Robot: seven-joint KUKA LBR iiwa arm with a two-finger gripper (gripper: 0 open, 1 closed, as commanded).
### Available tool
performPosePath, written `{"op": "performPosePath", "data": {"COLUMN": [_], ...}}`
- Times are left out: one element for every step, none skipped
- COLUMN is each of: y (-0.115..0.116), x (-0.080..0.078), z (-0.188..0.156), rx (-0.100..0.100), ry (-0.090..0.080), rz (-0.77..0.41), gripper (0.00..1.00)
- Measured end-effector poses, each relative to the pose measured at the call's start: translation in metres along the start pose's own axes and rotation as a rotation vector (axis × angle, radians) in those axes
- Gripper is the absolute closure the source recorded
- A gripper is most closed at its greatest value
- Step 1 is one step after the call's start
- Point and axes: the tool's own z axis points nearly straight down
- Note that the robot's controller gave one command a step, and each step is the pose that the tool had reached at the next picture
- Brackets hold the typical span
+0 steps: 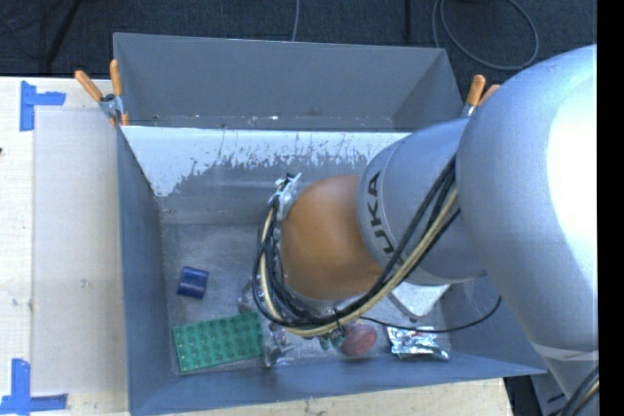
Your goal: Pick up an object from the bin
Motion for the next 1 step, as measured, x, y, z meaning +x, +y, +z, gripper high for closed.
{"op": "performPosePath", "data": {"y": [0.0195], "x": [-0.0205], "z": [-0.2007], "rx": [0.000], "ry": [0.008], "rz": [-0.106], "gripper": [1.00]}}
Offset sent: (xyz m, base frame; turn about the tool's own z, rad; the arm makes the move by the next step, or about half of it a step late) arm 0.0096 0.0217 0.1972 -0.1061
